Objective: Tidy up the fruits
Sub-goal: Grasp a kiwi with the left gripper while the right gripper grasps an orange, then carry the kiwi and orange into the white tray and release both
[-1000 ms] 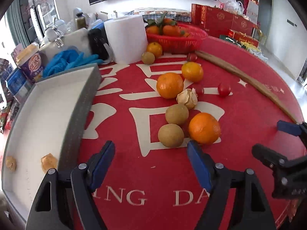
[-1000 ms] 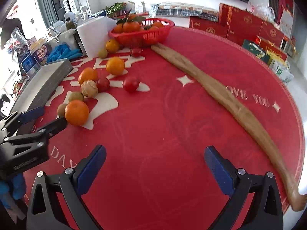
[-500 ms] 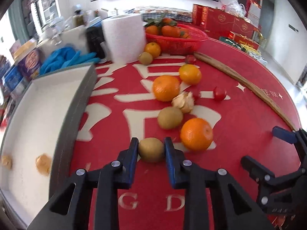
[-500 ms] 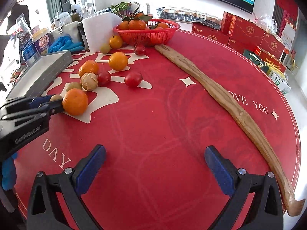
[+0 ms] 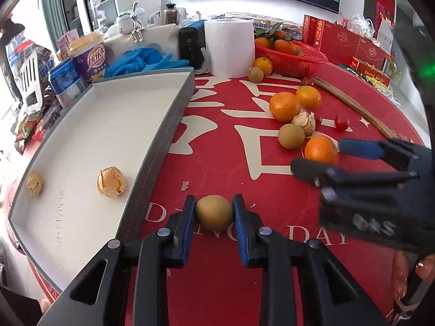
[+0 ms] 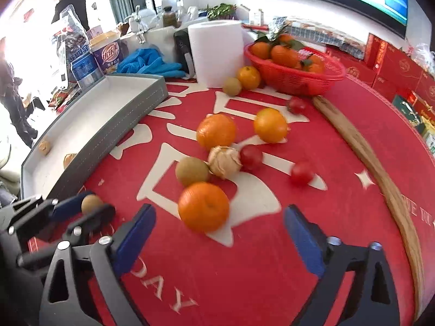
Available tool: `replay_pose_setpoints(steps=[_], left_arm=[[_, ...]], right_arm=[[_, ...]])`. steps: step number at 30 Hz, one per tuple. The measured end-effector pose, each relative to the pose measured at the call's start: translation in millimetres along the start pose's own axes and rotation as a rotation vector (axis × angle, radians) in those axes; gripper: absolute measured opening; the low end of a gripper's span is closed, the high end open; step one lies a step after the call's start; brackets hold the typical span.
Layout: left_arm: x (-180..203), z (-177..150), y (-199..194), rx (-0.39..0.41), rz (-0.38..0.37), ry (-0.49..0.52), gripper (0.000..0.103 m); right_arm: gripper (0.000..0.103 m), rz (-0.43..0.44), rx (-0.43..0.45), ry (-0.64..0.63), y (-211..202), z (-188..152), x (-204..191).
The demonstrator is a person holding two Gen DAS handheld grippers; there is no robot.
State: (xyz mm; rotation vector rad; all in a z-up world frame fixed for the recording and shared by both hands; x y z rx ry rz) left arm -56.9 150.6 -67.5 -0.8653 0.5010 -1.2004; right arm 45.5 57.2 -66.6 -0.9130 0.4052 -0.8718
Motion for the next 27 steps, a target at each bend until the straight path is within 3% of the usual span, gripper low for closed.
replay_pose_setpoints(steps=[2,4,7,14,27], left_arm=[[2,0,0,0.016,0.01,0.013,0.03],[3,-1,-1,0.03,0.017,0.025,0.03],[3,-2,-1,0.037,0.014,0.034,0.03],[7,-3,-4,0.01,-0.026,0.029,0.03],[8,20,-37,0.083,-0.103,0.006,0.03]], right_arm=[[0.053,-0.052,0.0,-0.031,1,3,-1],[0.036,-0.051,0.012,-0.039,0,4,-4],[0.036,-0.013,0.028,-0.007,-4,-1,-2],[0.036,-0.029,0.03,0.012,-19,-11,4],[0.036,-0.027,0.026,0.035,-31,-10,7]])
Point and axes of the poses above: each gripper's, at about its wrist camera, not at the fingertips, and y roughly the way its jaws point, x to its right, z to its top, the point moved 7 cm from there along y, roughly the way its jaws point, and after that the axes turned 14 degrees about -y, right-handed, at the moved point
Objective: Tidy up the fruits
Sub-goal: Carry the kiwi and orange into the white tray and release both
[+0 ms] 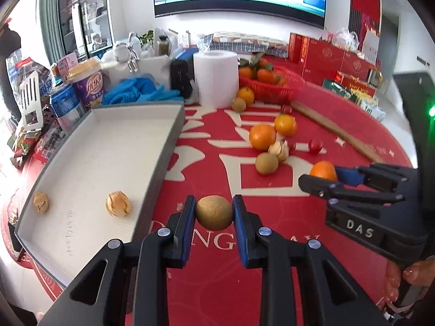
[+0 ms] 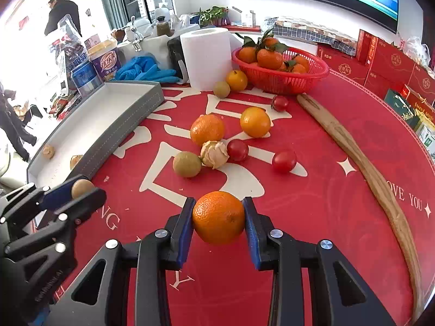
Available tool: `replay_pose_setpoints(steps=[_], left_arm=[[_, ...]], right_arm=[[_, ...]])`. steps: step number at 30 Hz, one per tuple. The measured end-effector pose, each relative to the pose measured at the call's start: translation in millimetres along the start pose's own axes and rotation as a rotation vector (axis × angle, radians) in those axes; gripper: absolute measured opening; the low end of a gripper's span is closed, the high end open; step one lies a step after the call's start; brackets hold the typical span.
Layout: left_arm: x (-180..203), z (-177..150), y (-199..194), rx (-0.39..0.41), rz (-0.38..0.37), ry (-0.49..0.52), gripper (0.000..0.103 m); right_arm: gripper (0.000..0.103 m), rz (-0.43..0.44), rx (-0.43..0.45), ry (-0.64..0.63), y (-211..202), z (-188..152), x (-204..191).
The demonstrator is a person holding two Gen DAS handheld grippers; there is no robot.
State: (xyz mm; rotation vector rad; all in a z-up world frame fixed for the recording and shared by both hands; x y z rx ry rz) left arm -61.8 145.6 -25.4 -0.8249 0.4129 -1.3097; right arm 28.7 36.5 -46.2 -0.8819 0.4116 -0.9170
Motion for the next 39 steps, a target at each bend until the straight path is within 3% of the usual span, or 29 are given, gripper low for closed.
replay_pose_setpoints(steps=[10,23,39], left_arm=[[-35,24,-12,0.057,-0.003,-0.073,0.03],[-106,39,-17,0.11,0.078,-0.185,0.03],[-163,34,2,0.083,0.185,-0.255,0.029]], right_arm=[[0.036,-0.009,-0.002,-0.025,-3,17,-16],[0.036,0.04,0.018,-0.115,-3,55,-70],[0.036,0.133,0.032,-0.242,12,90,-145]])
Point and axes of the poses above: each gripper's, at about its wrist camera, not at the fingertips, and y roughly the way its jaws point, x to its right, z to its top, the point moved 7 cm from there along y, roughly the way its jaws point, and after that the axes turned 14 degrees about -y, right-handed, at the moved point
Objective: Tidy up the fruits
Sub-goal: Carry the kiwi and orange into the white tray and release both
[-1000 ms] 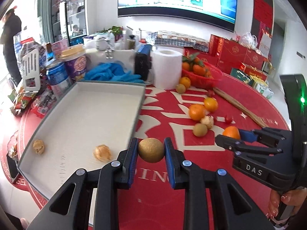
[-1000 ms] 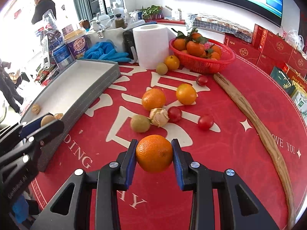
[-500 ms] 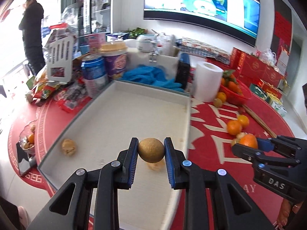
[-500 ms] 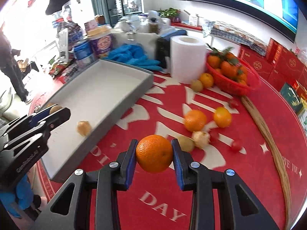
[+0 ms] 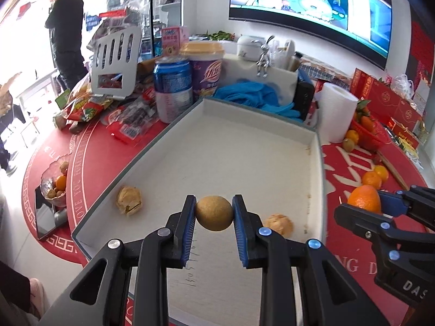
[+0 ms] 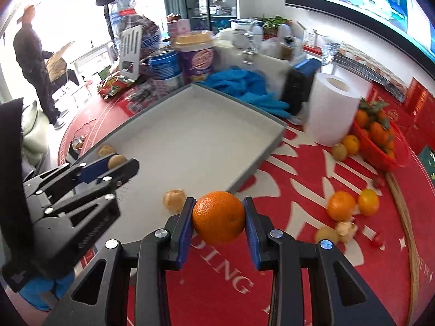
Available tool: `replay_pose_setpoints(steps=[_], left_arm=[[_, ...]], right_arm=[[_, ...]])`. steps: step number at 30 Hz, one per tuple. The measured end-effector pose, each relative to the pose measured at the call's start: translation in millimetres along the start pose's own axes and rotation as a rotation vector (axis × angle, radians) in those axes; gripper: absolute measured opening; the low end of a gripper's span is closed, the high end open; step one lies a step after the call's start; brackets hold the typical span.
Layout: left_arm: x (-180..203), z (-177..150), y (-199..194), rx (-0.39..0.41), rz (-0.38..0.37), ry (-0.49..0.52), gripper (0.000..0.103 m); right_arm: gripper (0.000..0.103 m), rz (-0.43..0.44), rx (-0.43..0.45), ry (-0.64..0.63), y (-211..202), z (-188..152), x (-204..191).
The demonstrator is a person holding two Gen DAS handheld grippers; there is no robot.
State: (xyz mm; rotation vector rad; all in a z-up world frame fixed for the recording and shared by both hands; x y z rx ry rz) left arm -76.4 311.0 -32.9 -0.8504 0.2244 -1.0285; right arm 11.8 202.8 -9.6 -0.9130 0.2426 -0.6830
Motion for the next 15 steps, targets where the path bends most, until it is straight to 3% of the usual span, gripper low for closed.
replay_pose_setpoints(steps=[12,15], left_arm=[[-19,-12,34,-0.068,0.051,-0.012,0.029],[-19,-11,36,-0.053,0.057,0.002,0.029]], right_arm=[[0.036,0.044,-0.033,-0.027,27,8,-20],[0.036,0.052,-0.044,-0.029,34,8,-23]])
Point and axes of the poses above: each gripper's, at about its wrist camera, not at the fingertips, and y roughly the way its jaws point, x to its right, z to its top, the point moved 7 cm from there along y, roughly the way its jaws point, and after that the axes turned 14 degrees about -y, right-handed, at the moved point
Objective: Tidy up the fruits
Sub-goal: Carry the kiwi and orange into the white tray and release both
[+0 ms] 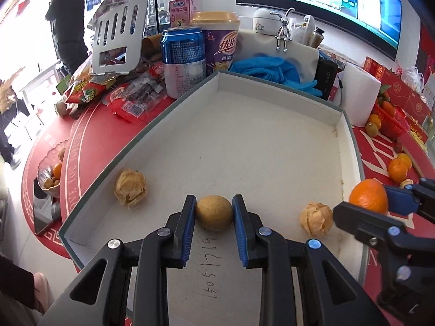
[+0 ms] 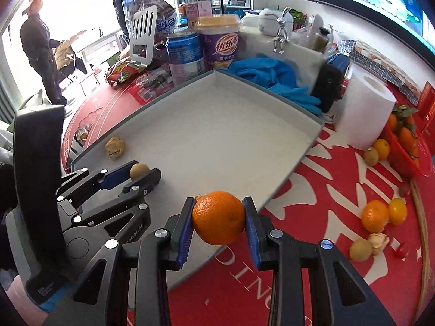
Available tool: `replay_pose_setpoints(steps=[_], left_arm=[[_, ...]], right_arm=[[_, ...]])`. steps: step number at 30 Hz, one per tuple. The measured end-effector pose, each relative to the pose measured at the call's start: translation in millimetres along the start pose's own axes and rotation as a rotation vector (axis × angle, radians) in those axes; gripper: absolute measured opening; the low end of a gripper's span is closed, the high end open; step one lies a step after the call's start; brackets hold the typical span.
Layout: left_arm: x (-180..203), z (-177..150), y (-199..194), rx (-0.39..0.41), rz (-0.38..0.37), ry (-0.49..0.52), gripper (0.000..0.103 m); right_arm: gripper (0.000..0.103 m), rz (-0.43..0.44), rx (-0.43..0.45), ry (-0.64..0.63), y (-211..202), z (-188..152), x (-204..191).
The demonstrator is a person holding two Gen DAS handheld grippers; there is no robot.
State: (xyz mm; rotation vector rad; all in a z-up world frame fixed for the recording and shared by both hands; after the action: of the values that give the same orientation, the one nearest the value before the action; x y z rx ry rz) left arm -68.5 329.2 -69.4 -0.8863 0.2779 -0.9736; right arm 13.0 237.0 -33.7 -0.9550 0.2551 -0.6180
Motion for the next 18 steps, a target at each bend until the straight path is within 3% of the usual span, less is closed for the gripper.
replay_pose_setpoints(steps=[14,16,18], left_arm=[[-1,6,2,0.017,0.0,0.019,0.03],[-2,6,-1,0.029,0.01,0.021,0.043],[-2,7,-7,0.044,0.002,0.016,0.07]], right_arm=[[0.036,0.023,-0.014,0.034,17,9,3],[0.036,0.03,-0.011,0.04,18,11,4],[0.037,0.051,-0.01,0.048,19,13,5]])
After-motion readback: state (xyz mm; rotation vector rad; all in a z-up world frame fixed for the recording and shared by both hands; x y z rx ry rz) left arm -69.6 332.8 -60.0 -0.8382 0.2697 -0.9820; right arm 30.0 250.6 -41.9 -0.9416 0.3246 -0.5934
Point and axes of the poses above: each gripper's, at about its wrist camera, not at the fingertips, and y roughly the way its jaws point, x to its right, z to its top, the point moved 7 cm from there along y, roughly the way its jaws point, and after that the axes turned 14 degrees about -y, right-handed, at the moved point
